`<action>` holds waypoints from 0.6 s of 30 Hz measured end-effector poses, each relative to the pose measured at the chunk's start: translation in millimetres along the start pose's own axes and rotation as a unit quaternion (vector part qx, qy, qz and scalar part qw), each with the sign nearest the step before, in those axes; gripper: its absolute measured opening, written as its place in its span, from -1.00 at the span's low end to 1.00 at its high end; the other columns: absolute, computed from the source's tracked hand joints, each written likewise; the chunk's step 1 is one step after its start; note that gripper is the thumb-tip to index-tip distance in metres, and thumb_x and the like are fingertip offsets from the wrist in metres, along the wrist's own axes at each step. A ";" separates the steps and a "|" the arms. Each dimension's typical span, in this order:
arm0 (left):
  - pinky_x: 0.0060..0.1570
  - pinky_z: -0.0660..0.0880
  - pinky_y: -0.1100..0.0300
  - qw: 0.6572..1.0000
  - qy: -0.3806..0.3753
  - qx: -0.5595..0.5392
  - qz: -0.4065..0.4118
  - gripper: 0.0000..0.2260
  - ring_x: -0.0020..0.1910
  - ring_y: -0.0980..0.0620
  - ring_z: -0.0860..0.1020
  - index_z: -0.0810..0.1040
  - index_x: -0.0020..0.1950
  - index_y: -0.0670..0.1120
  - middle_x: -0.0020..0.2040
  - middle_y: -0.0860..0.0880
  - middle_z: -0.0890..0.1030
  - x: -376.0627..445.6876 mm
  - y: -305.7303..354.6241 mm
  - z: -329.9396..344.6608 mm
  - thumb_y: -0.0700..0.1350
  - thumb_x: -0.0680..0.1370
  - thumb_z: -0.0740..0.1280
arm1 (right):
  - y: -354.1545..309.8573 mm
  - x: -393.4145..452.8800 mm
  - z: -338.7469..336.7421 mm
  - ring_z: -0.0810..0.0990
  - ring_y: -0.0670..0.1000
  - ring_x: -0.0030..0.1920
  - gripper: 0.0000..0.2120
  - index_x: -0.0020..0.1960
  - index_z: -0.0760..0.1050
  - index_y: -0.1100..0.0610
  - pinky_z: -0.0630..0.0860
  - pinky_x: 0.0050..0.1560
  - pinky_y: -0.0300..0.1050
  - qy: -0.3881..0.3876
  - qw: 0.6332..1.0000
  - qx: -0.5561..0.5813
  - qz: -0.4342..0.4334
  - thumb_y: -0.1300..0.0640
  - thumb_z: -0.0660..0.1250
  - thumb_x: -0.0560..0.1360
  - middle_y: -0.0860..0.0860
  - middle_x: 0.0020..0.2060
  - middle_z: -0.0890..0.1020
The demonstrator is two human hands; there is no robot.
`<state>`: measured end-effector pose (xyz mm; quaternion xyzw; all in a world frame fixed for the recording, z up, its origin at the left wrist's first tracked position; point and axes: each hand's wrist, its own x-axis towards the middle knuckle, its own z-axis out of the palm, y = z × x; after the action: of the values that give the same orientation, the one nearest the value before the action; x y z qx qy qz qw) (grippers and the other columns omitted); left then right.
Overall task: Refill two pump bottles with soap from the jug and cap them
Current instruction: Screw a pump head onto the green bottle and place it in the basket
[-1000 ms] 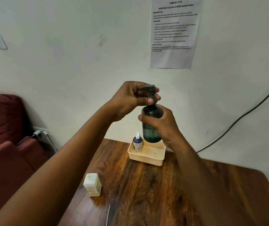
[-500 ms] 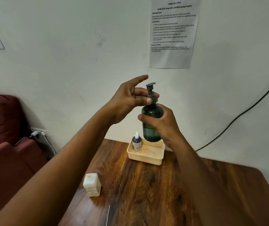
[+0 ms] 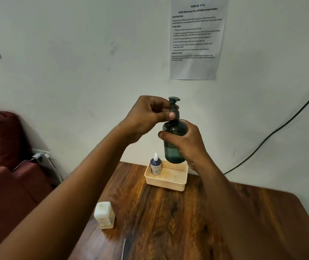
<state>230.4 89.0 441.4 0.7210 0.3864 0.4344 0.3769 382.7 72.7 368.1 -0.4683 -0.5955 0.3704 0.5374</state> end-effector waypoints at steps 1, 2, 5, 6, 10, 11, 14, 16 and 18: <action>0.30 0.60 0.04 0.999 -0.042 -0.018 -0.013 -0.77 0.19 -0.04 0.71 0.65 0.25 -0.28 0.16 -0.15 0.74 0.8 0.9 -4.5 -0.35 0.59 0.42 | 1.3 -0.3 -0.5 0.58 -0.10 -0.01 -0.68 0.10 0.49 -0.12 0.47 -0.14 -0.28 0.000 1.000 0.003 0.003 0.00 0.55 0.44 -0.24 -0.03 0.58; 0.34 0.58 0.05 0.996 -0.080 -0.035 -0.026 -0.73 0.25 -0.05 0.68 0.61 0.32 -0.29 0.22 -0.17 0.71 1.1 1.8 -7.7 -0.37 0.62 0.36 | 2.3 -0.2 -0.8 0.58 -0.10 0.00 -0.66 0.13 0.49 -0.11 0.47 -0.14 -0.28 0.002 1.000 0.006 0.006 -0.01 0.55 0.44 -0.23 -0.02 0.58; 0.36 0.56 0.05 0.995 -0.078 -0.045 -0.036 -0.71 0.29 -0.07 0.66 0.59 0.37 -0.25 0.27 -0.17 0.69 -0.3 3.0 -4.4 -0.28 0.64 0.37 | 0.3 1.5 -0.7 0.56 -0.11 0.00 -0.57 0.23 0.48 -0.06 0.47 -0.12 -0.28 0.013 1.000 -0.001 0.007 -0.03 0.56 0.44 -0.18 0.03 0.58; 0.34 0.58 0.00 0.999 -0.033 -0.031 -0.022 -0.71 0.24 -0.10 0.67 0.62 0.33 -0.23 0.20 -0.18 0.70 -0.4 3.4 0.5 -0.21 0.61 0.44 | -1.2 2.6 -0.4 0.56 -0.12 -0.01 -0.56 0.23 0.48 -0.07 0.46 -0.12 -0.29 0.015 1.000 -0.003 0.005 -0.03 0.56 0.43 -0.18 0.03 0.58; 0.21 0.65 -0.05 0.995 0.101 -0.009 0.016 -0.58 -0.02 -0.09 0.73 0.61 0.31 -0.16 -0.10 -0.12 0.69 1.4 1.3 12.1 -0.21 0.48 0.59 | -4.7 4.6 0.0 0.56 -0.14 -0.04 -0.59 0.20 0.46 -0.10 0.43 -0.15 -0.31 0.011 1.000 -0.011 -0.003 -0.02 0.55 0.44 -0.26 -0.03 0.55; 0.23 0.64 -0.06 0.996 0.083 -0.022 0.011 -0.55 0.00 -0.08 0.74 0.58 0.36 -0.17 -0.08 -0.11 0.72 2.5 1.4 10.1 -0.27 0.50 0.56 | -5.1 4.3 -0.7 0.56 -0.14 -0.04 -0.60 0.20 0.46 -0.10 0.43 -0.15 -0.31 0.011 1.000 -0.006 -0.001 -0.02 0.55 0.45 -0.27 -0.03 0.55; 0.29 0.61 -0.03 0.996 -0.010 -0.086 -0.009 -0.51 0.17 -0.14 0.72 0.42 0.52 -0.23 0.12 -0.21 0.74 4.3 4.7 1.2 -0.42 0.59 0.37 | -4.2 2.7 -4.2 0.56 -0.11 -0.01 -0.60 0.22 0.48 -0.07 0.46 -0.12 -0.28 0.007 1.000 0.016 0.007 -0.01 0.54 0.46 -0.22 -0.01 0.57; 0.32 0.59 0.01 0.991 -0.056 -0.121 -0.022 -0.47 0.26 -0.13 0.68 0.33 0.59 -0.21 0.25 -0.23 0.70 3.3 7.8 -2.7 -0.44 0.63 0.29 | -3.6 1.8 -5.2 0.56 -0.11 -0.01 -0.60 0.22 0.47 -0.07 0.45 -0.10 -0.28 0.007 1.000 0.016 0.008 -0.01 0.54 0.46 -0.22 -0.01 0.57; 0.33 0.58 0.01 0.994 -0.043 -0.100 -0.020 -0.44 0.28 -0.08 0.67 0.33 0.60 -0.13 0.28 -0.16 0.68 3.6 7.7 -1.6 -0.31 0.62 0.39 | -5.5 2.5 -4.8 0.55 -0.13 -0.04 -0.60 0.21 0.45 -0.09 0.43 -0.11 -0.30 0.011 1.000 0.007 0.009 -0.01 0.54 0.46 -0.24 -0.02 0.55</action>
<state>231.9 89.3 449.9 0.6897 0.3385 0.4324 0.4720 386.6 73.3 374.7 -0.4735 -0.5829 0.3742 0.5440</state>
